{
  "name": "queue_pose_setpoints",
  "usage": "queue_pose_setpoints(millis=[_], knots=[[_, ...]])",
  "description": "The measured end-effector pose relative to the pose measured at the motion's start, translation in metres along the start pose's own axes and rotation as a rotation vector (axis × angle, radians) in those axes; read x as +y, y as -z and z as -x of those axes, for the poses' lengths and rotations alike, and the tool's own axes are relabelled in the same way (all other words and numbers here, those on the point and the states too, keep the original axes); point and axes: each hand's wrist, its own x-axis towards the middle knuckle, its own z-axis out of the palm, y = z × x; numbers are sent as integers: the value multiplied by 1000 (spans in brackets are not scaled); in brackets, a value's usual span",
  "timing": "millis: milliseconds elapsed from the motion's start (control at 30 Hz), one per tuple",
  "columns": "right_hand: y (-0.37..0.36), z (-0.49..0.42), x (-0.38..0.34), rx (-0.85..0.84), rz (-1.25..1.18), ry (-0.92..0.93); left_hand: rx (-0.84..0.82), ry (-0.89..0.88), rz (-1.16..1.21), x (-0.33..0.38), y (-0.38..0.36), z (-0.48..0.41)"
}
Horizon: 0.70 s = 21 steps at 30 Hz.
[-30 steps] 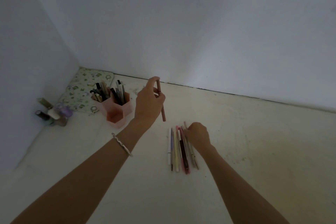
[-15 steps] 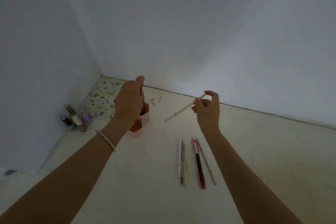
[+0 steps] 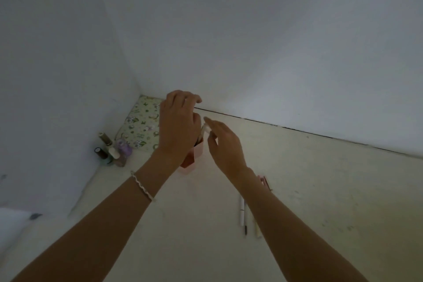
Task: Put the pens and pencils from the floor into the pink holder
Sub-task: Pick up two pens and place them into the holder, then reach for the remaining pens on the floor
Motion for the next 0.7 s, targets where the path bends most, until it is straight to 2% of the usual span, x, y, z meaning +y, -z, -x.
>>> queue_pose_setpoints(millis=[67,100,167,300,367,567,633,700], knots=[[14,2,9,166,-67,-121,-19,28,92,20,-8,13],[24,3,16,230,-100,-206,-88,61,146,33,-13,22],[46,7,34,287,-153,-349,-351,141,209,60,-29,45],[86,27,69,316,-180,-513,-926,236,76,94,-70,95],[102,43,83,302,-172,-555,-1067,300,53,103,-84,114],[129,88,115,214,-109,-649,-1029,382,91,115,-101,126],[126,99,123,97,-67,-707,-1018,428,160,112,-100,118],[119,108,129,-90,11,-756,-926,475,234,106,-95,99]])
